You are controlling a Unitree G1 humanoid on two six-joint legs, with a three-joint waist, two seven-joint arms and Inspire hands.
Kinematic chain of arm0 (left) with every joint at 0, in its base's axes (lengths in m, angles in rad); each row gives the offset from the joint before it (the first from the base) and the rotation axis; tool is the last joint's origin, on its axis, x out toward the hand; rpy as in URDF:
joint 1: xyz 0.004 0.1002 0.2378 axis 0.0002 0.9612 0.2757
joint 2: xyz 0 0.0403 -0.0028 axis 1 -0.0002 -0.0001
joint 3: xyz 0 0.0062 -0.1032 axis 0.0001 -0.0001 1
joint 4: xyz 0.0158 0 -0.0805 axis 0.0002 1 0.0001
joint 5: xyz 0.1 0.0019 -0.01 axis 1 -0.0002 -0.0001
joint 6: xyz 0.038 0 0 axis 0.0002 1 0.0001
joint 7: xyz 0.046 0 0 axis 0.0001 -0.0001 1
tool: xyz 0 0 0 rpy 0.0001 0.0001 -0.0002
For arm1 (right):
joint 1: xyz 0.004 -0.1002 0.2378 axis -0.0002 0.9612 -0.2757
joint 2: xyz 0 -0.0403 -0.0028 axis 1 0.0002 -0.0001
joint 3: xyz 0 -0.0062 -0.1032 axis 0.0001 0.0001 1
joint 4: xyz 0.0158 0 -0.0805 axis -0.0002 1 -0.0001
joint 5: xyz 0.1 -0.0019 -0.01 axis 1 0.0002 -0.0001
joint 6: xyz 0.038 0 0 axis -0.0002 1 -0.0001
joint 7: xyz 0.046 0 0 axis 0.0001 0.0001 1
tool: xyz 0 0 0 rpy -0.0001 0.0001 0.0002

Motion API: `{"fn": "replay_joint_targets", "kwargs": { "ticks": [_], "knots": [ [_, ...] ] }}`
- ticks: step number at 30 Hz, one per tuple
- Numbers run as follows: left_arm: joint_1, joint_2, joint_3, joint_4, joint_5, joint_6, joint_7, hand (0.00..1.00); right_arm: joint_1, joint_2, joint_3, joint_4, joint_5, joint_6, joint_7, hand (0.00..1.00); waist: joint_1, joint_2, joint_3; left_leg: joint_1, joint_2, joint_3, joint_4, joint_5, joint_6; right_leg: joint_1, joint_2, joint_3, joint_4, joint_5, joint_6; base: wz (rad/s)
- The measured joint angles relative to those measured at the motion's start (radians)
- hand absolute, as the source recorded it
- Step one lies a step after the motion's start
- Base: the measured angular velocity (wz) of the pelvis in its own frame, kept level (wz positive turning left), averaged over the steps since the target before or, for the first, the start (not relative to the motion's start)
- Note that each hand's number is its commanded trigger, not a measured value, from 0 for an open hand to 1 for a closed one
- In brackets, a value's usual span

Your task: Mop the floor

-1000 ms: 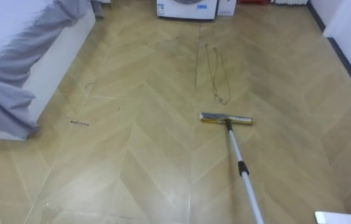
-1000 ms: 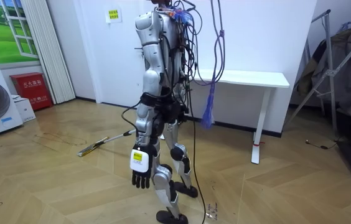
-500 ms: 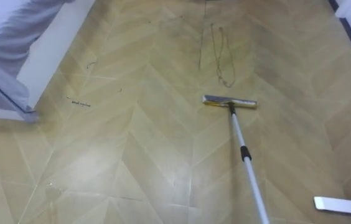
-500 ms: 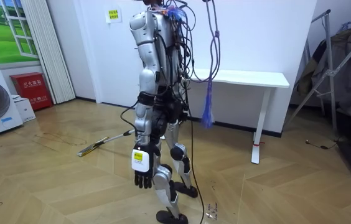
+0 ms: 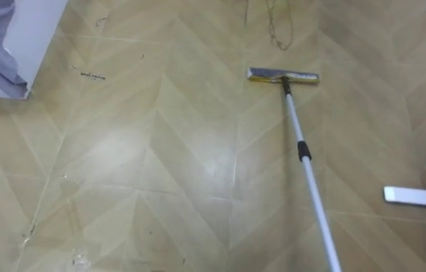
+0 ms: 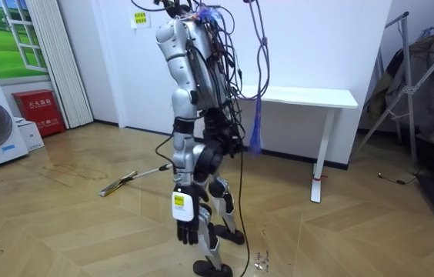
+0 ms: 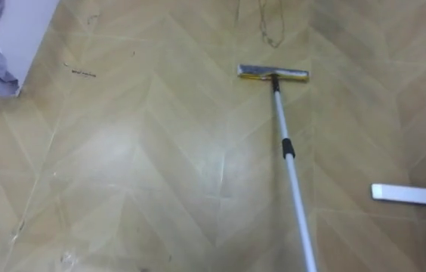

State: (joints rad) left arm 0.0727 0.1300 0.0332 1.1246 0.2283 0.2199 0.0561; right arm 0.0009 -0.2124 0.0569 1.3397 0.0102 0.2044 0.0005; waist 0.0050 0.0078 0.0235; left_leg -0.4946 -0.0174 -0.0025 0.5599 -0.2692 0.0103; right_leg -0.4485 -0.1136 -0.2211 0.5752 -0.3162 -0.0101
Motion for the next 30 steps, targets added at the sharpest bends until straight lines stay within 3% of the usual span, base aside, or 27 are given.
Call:
{"fn": "replay_joint_targets", "kwargs": {
  "ticks": [3,7,9,10,11,12,13,14,16,17,18,19,22,23,24,26,27,28,29,30],
  "knots": [
    [0.001,-0.003,0.0,0.003,-0.001,0.003,0.015,0.0,0.007,-0.008,0.003,0.025,0.035,0.0,-0.004,1.0,0.004,0.003,0.0004,-0.068,-0.007,-0.005,0.104,-0.039,-0.001,-0.08,-0.019,0.007,0.131,-0.067,-0.011,0.15],
    [-0.02,-0.002,-0.021,0.045,-0.044,0.003,0.053,0.0,-0.004,-0.004,0.032,0.028,0.07,0.0,-0.022,1.0,0.033,0.016,-0.0072,-0.169,0.006,-0.026,0.272,-0.091,-0.027,-0.168,-0.024,0.0,0.303,-0.138,-0.049,0.05],
    [-0.016,-0.003,-0.041,0.053,-0.095,0.001,0.066,0.0,-0.033,-0.002,0.033,0.045,0.073,0.0,-0.024,1.0,0.051,0.016,-0.0081,-0.208,0.018,-0.027,0.357,-0.096,-0.036,-0.197,-0.024,0.002,0.363,-0.164,-0.06,-0.08],
    [-0.012,-0.002,-0.059,0.05,-0.13,0.0,0.071,0.0,-0.067,-0.007,0.032,0.072,0.075,0.0,-0.027,1.0,0.071,0.017,-0.0084,-0.255,0.034,-0.023,0.451,-0.081,-0.056,-0.221,-0.018,0.006,0.41,-0.184,-0.073,-0.26],
    [-0.004,0.004,-0.084,0.044,-0.171,0.001,0.074,0.0,-0.101,-0.015,0.033,0.086,0.075,0.006,-0.031,1.0,0.088,0.015,-0.0073,-0.32,0.047,-0.02,0.571,-0.021,-0.063,-0.242,-0.004,0.017,0.458,-0.203,-0.082,-0.25],
    [0.002,0.008,-0.099,0.043,-0.198,0.0,0.079,0.0,-0.12,-0.018,0.036,0.088,0.075,0.006,-0.031,1.0,0.093,0.009,-0.0045,-0.36,0.049,-0.019,0.629,0.027,-0.063,-0.25,-0.001,0.026,0.48,-0.213,-0.087,-0.26],
    [0.015,0.011,-0.133,0.036,-0.244,-0.002,0.091,0.0,-0.158,-0.03,0.039,0.091,0.091,0.006,-0.027,1.0,0.113,0.002,0.0001,-0.435,0.06,-0.019,0.754,0.157,-0.062,-0.257,0.007,0.035,0.511,-0.223,-0.099,-0.36],
    [0.021,0.012,-0.153,0.033,-0.287,-0.009,0.091,0.0,-0.2,-0.046,0.04,0.093,0.105,0.007,-0.011,1.0,0.139,0.002,-0.0008,-0.512,0.058,-0.01,0.89,0.248,-0.067,-0.264,0.014,0.041,0.537,-0.233,-0.116,-0.44],
    [0.029,0.013,-0.157,0.033,-0.314,-0.017,0.088,0.0,-0.272,-0.062,0.04,0.107,0.118,0.001,0.025,1.0,0.164,-0.006,0.0042,-0.614,0.053,0.033,1.057,0.244,-0.058,-0.275,0.009,0.051,0.566,-0.238,-0.123,-0.41],
    [0.03,0.018,-0.157,0.034,-0.314,-0.032,0.086,0.0,-0.307,-0.067,0.045,0.116,0.134,-0.006,0.049,1.0,0.178,-0.014,0.0089,-0.651,0.051,0.066,1.066,0.226,-0.037,-0.276,0.008,0.059,0.57,-0.239,-0.122,-0.23],
    [0.03,0.023,-0.156,0.035,-0.31,-0.038,0.084,0.0,-0.318,-0.067,0.053,0.117,0.145,-0.007,0.058,1.0,0.183,-0.017,0.0101,-0.656,0.051,0.077,1.04,0.216,-0.031,-0.276,0.008,0.065,0.57,-0.24,-0.12,-0.04],
    [0.032,0.028,-0.154,0.035,-0.301,-0.047,0.078,0.0,-0.326,-0.068,0.075,0.117,0.177,-0.008,0.07,1.0,0.187,-0.024,0.0117,-0.643,0.046,0.083,0.942,0.19,-0.032,-0.275,0.007,0.072,0.57,-0.247,-0.107,0.13],
    [0.033,0.03,-0.153,0.033,-0.259,-0.049,0.034,0.0,-0.293,-0.085,0.122,0.112,0.258,-0.011,0.076,1.0,0.186,-0.011,0.0048,-0.494,0.041,0.086,0.521,0.142,-0.027,-0.264,0.011,0.074,0.57,-0.277,-0.073,0.18],
    [0.033,0.032,-0.153,0.033,-0.247,-0.044,0.014,0.0,-0.26,-0.092,0.137,0.099,0.275,-0.013,0.079,1.0,0.183,-0.006,0.0027,-0.444,0.043,0.09,0.421,0.105,-0.012,-0.259,0.008,0.074,0.568,-0.291,-0.063,0.1],
    [0.03,0.032,-0.153,0.033,-0.236,-0.042,0.005,0.0,-0.236,-0.098,0.142,0.099,0.28,-0.019,0.081,1.0,0.176,0.0,-0.0006,-0.433,0.035,0.09,0.404,0.06,0.009,-0.256,0.004,0.074,0.565,-0.296,-0.057,0.2],
    [0.014,0.031,-0.156,0.033,-0.225,-0.04,-0.013,0.0,-0.155,-0.127,0.142,0.105,0.273,-0.028,0.084,1.0,0.148,0.017,-0.0099,-0.409,0.011,0.114,0.371,0.016,0.074,-0.214,-0.025,0.07,0.505,-0.29,-0.024,0.29],
    [0.016,0.031,-0.154,0.033,-0.225,-0.039,-0.017,0.0,-0.133,-0.133,0.146,0.108,0.268,-0.028,0.083,1.0,0.139,0.021,-0.013,-0.399,-0.002,0.114,0.36,0.005,0.093,-0.199,-0.031,0.073,0.49,-0.283,-0.009,0.28],
    [0.01,0.032,-0.149,0.033,-0.222,-0.037,-0.017,0.0,-0.09,-0.145,0.148,0.122,0.265,-0.028,0.076,1.0,0.123,0.029,-0.0219,-0.384,-0.031,0.112,0.354,-0.021,0.109,-0.19,-0.041,0.093,0.5,-0.272,0.0,0.34],
    [-0.002,0.036,-0.141,0.028,-0.21,-0.038,-0.013,0.0,-0.052,-0.148,0.15,0.137,0.264,-0.029,0.065,1.0,0.105,0.037,-0.0202,-0.369,-0.049,0.115,0.368,-0.047,0.121,-0.218,-0.044,0.123,0.575,-0.22,0.009,0.29],
    [-0.003,0.037,-0.135,0.023,-0.205,-0.039,-0.009,0.0,-0.027,-0.145,0.15,0.138,0.265,-0.029,0.063,1.0,0.102,0.043,-0.0217,-0.359,-0.05,0.118,0.378,-0.064,0.13,-0.239,-0.04,0.144,0.619,-0.181,0.012,0.06]
  ]
}}
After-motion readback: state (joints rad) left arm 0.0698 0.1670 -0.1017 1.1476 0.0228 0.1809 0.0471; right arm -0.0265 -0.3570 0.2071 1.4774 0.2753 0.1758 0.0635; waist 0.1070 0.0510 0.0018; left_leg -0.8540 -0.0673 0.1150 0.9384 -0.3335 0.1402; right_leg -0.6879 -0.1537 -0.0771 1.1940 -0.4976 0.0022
